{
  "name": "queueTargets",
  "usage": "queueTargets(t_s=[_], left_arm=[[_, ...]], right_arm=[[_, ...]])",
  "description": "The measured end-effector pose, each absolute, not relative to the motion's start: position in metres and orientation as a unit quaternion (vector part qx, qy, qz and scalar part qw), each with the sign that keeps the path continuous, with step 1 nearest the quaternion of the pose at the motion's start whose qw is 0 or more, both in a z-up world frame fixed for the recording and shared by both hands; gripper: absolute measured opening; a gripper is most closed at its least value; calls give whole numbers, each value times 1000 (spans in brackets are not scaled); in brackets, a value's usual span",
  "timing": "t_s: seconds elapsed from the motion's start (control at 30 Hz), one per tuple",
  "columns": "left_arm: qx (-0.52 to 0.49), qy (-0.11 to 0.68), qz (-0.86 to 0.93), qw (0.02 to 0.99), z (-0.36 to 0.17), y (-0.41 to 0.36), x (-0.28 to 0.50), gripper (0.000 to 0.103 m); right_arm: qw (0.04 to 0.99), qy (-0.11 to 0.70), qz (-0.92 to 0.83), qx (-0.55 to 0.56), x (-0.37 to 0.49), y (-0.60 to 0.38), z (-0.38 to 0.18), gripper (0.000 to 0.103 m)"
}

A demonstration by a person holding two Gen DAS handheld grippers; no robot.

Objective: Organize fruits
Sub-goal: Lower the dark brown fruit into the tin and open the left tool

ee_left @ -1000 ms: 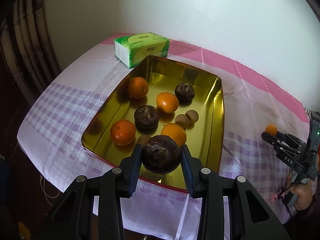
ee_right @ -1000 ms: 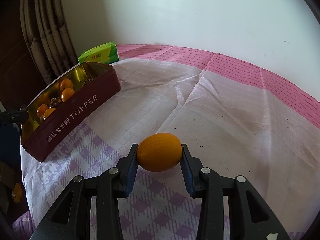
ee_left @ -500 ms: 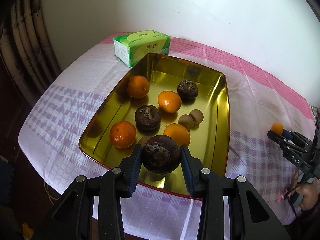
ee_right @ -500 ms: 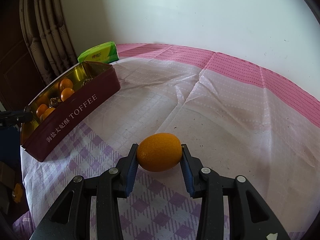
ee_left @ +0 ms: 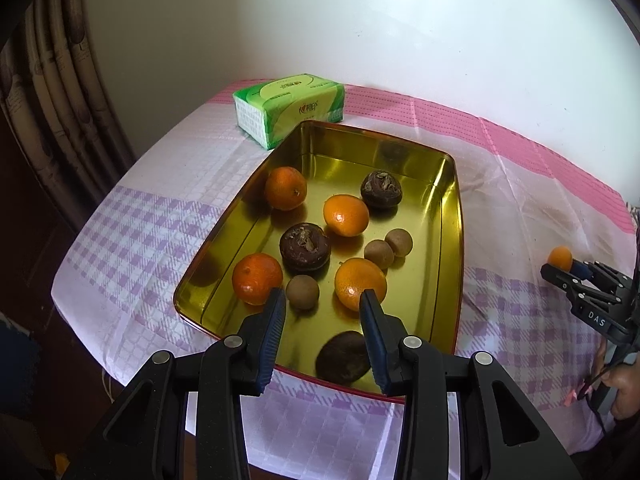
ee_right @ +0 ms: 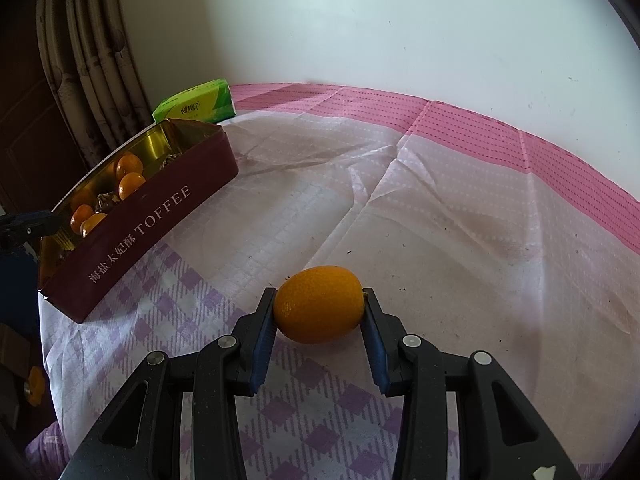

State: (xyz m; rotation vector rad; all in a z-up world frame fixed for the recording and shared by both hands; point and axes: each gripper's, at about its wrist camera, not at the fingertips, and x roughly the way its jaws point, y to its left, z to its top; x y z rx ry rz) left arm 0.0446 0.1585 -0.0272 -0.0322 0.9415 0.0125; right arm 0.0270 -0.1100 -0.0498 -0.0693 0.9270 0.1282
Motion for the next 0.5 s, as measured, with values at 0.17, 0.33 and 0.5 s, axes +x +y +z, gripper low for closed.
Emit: queueTargets(t_s=[0.17, 0.33, 0.5], left_arm=[[-4, 448, 8, 894, -23, 154, 42, 40], [3, 442, 9, 897, -18, 152, 40, 40], [6, 437, 14, 899, -13, 151, 37, 43]], right_arm=[[891, 449, 60, -35, 29, -110, -49, 37], [888, 453, 64, -35, 29, -109, -50, 37], [885, 459, 68, -41, 28, -105, -50, 37]])
